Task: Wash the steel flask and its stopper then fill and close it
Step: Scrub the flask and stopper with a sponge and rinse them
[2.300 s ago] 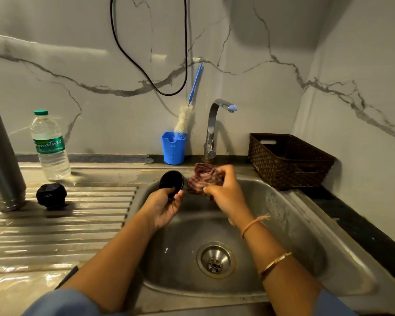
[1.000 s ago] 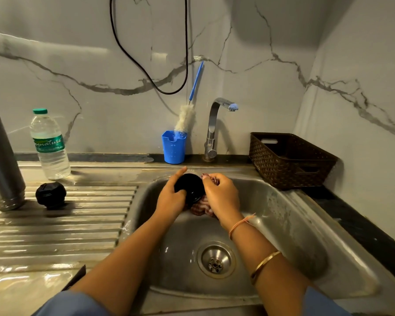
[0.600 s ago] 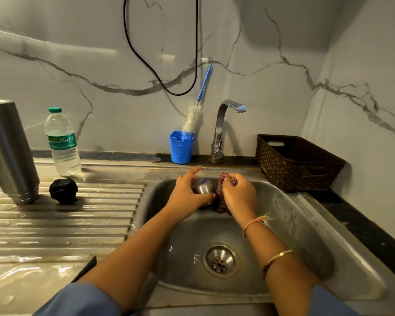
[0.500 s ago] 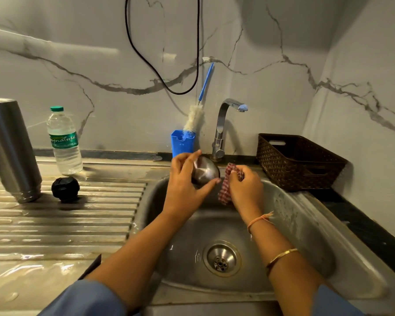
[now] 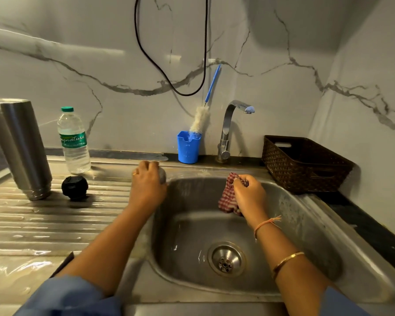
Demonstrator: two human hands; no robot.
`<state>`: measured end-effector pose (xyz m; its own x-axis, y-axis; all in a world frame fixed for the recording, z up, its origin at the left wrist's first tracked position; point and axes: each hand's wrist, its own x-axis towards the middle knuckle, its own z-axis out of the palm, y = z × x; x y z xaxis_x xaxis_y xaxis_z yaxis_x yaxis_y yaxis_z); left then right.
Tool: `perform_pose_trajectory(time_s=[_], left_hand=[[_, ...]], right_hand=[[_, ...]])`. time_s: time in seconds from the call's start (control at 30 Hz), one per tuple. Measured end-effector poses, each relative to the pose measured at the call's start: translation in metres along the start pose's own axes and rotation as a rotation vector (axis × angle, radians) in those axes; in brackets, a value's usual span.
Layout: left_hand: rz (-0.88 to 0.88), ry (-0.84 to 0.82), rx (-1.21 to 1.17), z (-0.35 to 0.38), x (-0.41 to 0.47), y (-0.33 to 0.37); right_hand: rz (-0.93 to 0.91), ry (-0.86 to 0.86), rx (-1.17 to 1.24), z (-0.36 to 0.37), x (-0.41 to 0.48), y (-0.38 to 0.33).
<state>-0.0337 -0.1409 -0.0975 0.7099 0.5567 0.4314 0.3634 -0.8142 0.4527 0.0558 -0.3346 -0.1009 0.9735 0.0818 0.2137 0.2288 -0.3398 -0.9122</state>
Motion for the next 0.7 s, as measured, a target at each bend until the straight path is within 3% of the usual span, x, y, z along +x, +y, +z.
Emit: perform_pose_trajectory(time_s=[0.3,0.53,0.7], left_hand=[[-0.170,-0.142,-0.069,-0.022,0.027,-0.093],[-0.173,-0.167,-0.084,-0.019,0.030,-0.104],[-0.172,-0.135,-0.089,-0.019,0.030,-0.106]], right_hand=[[0.009,-0.033,0.006,0.010,-0.002,0.005],[0.043,-0.049,0.055,0.013,-0.003,0.004],[0.169,-0.074,0.208,0.012,-0.001,0.007]])
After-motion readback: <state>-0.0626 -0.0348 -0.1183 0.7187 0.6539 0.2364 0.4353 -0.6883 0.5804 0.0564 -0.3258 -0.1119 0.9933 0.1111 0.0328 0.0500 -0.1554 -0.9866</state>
